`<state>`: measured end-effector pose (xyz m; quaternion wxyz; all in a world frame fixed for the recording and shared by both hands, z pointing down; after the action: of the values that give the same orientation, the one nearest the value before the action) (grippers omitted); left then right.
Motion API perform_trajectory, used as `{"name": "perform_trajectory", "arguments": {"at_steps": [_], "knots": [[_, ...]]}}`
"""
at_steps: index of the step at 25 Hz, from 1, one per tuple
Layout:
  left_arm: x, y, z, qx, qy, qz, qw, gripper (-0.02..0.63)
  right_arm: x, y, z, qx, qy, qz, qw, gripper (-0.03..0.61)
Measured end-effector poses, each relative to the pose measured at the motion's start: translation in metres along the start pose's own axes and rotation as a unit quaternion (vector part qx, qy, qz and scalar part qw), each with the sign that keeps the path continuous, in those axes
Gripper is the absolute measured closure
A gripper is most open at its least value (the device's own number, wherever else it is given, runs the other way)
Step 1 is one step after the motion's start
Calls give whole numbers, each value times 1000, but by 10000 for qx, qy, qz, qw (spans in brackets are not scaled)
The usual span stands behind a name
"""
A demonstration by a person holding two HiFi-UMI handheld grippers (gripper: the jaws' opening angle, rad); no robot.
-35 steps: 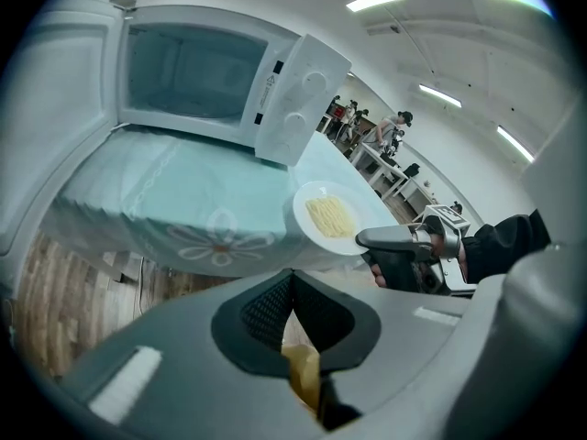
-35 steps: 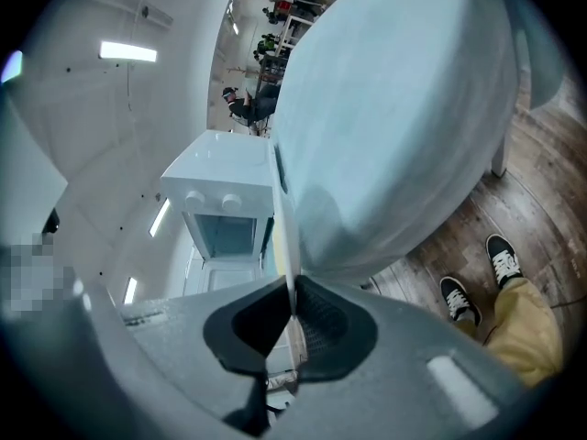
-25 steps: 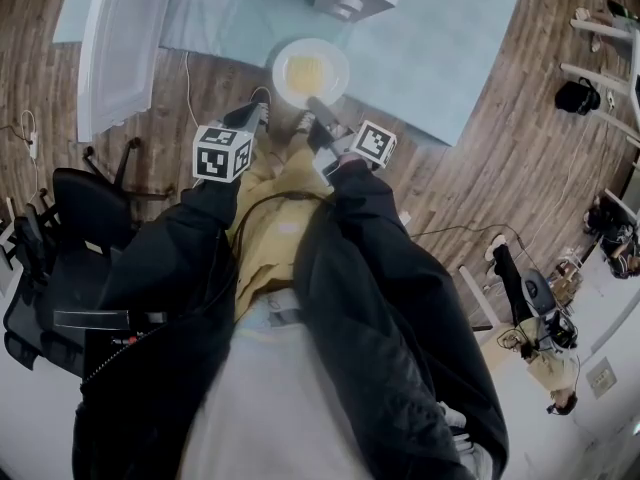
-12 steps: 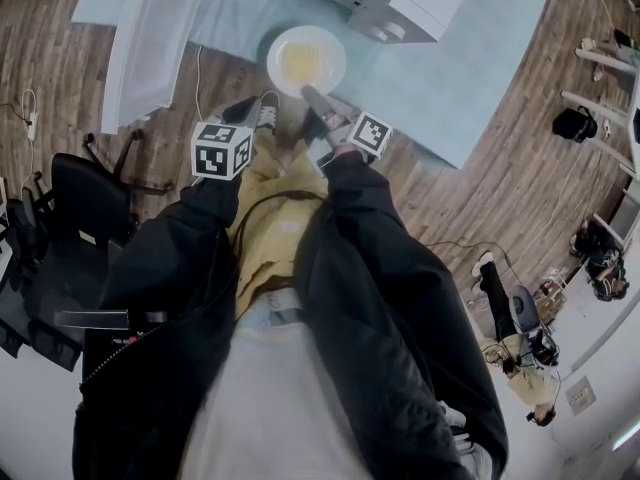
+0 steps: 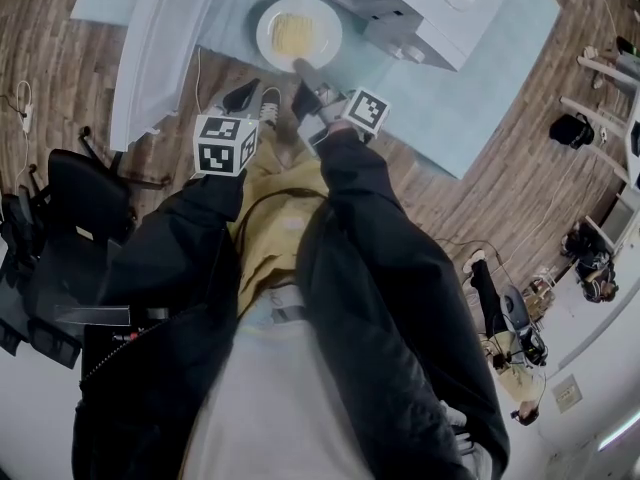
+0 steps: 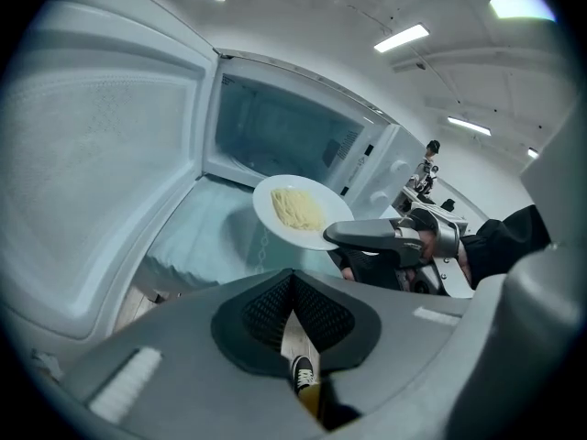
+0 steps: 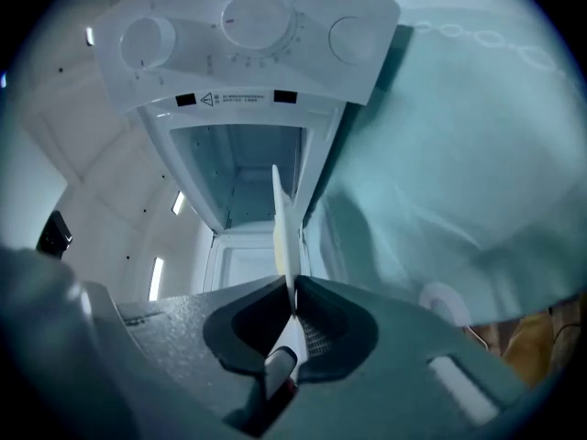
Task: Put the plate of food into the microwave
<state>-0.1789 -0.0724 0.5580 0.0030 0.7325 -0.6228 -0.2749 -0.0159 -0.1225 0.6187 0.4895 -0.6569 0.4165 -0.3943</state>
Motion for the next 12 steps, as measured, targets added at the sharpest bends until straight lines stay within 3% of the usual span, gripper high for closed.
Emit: {"name": "perform_trajectory", "arguments": {"at_steps": [12], "knots": [[53, 26, 6, 251, -419, 176, 9987, 616, 47, 19, -43, 274, -265, 13, 9993, 568]]}}
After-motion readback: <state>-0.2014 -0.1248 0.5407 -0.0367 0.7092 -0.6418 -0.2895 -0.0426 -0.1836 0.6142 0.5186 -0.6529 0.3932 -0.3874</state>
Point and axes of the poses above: the fingertips, and each gripper's own axes: z backward along the fingers, y to its left, x out of its top, the point moved 8 cm from there along z, backward along the fingers, and after that the axes turned 15 degrees about y, right-handed, at the moved point
